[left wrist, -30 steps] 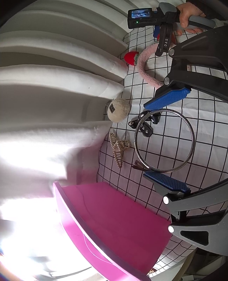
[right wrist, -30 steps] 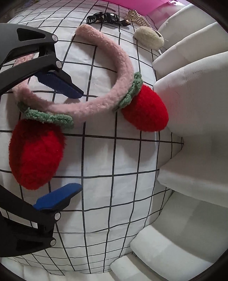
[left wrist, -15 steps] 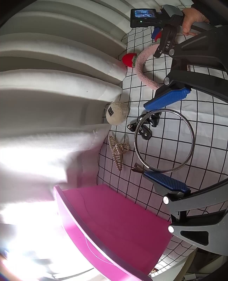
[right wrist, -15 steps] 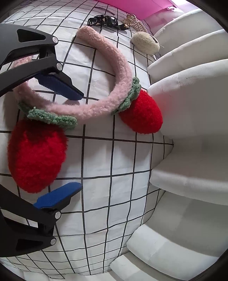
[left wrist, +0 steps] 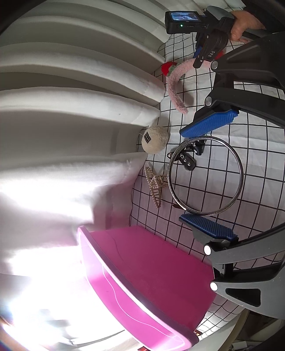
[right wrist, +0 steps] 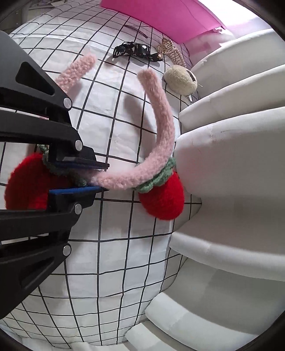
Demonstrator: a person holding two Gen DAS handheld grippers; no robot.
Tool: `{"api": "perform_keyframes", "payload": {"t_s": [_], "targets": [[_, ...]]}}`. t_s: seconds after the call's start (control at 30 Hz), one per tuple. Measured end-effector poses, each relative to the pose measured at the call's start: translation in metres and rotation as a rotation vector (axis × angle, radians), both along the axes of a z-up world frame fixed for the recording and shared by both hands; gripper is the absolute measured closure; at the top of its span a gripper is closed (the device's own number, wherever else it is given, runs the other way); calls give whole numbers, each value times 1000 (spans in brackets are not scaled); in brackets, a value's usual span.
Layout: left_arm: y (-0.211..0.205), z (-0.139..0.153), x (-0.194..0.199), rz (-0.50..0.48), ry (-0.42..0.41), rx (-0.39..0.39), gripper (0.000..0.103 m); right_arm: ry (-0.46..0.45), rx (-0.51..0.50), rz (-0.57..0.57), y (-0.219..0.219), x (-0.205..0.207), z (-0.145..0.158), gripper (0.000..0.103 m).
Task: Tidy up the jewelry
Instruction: 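Carry the headband with the right gripper while the left gripper carries the silver ring toward the tub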
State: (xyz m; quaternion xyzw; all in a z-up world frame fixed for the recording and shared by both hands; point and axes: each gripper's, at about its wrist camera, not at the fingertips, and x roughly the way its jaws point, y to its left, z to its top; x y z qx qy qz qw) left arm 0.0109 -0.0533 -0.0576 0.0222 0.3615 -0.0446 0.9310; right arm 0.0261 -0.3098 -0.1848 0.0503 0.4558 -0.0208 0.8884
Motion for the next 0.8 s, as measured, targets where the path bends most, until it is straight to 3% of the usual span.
{"api": "perform_keyframes", "payload": {"t_s": [0.4,0.8], "targets": [[11,25,-1,-15,-51,-18,34,-70,28,42,6,-25,39,94],[45,76,-6,-4,-155,-52,34,-253,36,108,49,-32,128,94]]}}
